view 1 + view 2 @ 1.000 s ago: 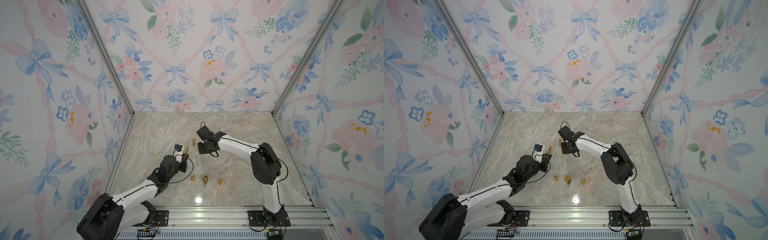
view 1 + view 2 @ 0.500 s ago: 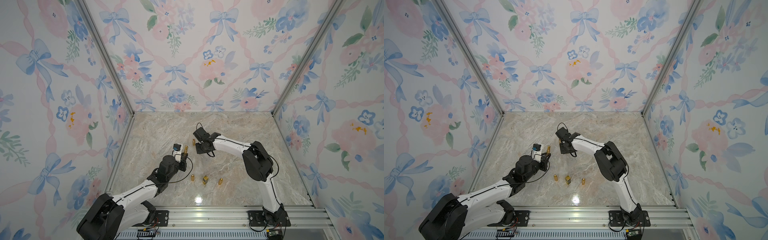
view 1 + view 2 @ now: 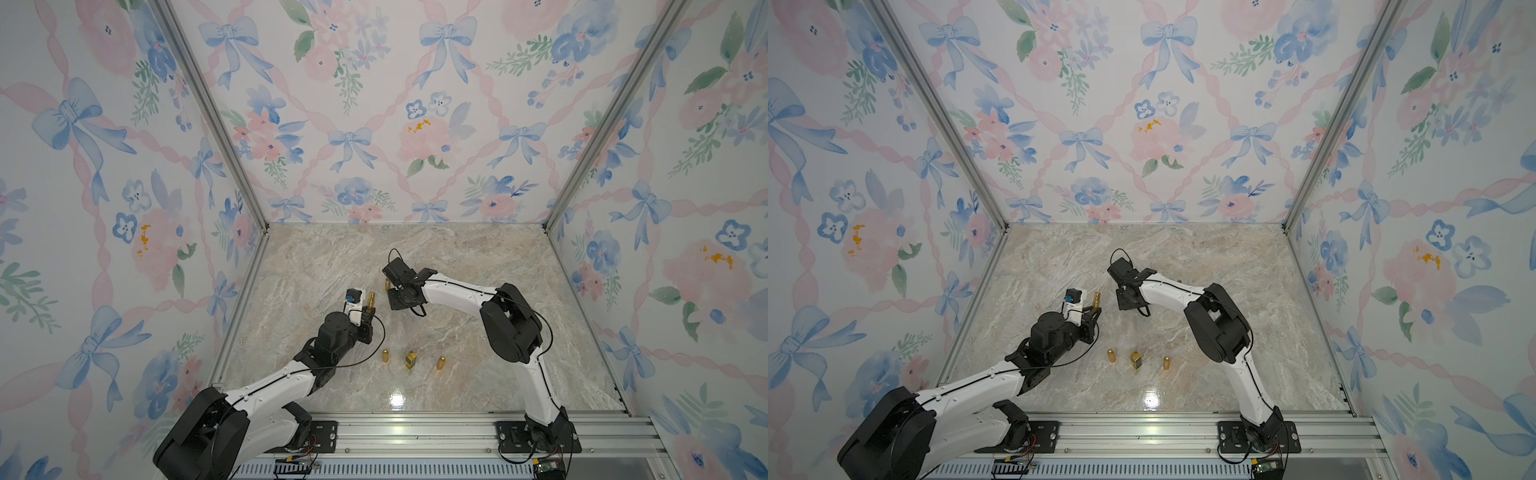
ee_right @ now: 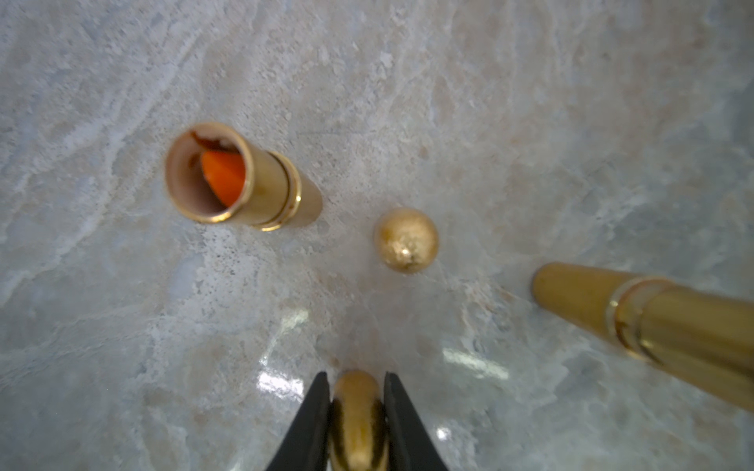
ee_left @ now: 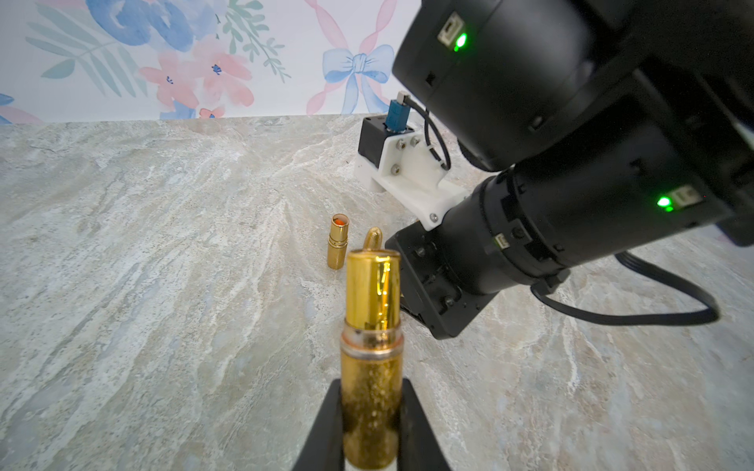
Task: Open the lipstick cap
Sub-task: Place the cover at the center of the board.
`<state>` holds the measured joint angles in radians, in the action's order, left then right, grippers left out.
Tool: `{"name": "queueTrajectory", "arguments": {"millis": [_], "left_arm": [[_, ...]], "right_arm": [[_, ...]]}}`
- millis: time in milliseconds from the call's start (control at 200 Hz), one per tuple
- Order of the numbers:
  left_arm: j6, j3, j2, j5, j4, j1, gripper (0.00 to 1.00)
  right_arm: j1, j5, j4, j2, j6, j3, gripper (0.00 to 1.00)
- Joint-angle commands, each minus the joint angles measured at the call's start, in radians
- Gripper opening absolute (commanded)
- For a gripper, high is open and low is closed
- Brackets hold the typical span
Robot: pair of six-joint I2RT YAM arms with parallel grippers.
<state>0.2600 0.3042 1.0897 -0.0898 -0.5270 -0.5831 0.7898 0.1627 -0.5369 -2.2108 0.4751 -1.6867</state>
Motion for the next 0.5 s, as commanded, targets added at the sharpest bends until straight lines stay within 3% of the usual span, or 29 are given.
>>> {"name": "queueTrajectory", "arguments": {"millis": [0, 495], "left_arm": [[0.008, -0.014, -0.023, 0.001, -0.021, 0.008, 0.0], [-0.041, 0.019, -0.013, 0.069, -0.031, 0.009, 0.0]], "right_arm": [[0.01, 0.015, -0.005, -0.008, -0.006, 0.004, 0.31], [-0.006, -0.031, -0.152, 0.221, -0.02, 0.05, 0.55]]}}
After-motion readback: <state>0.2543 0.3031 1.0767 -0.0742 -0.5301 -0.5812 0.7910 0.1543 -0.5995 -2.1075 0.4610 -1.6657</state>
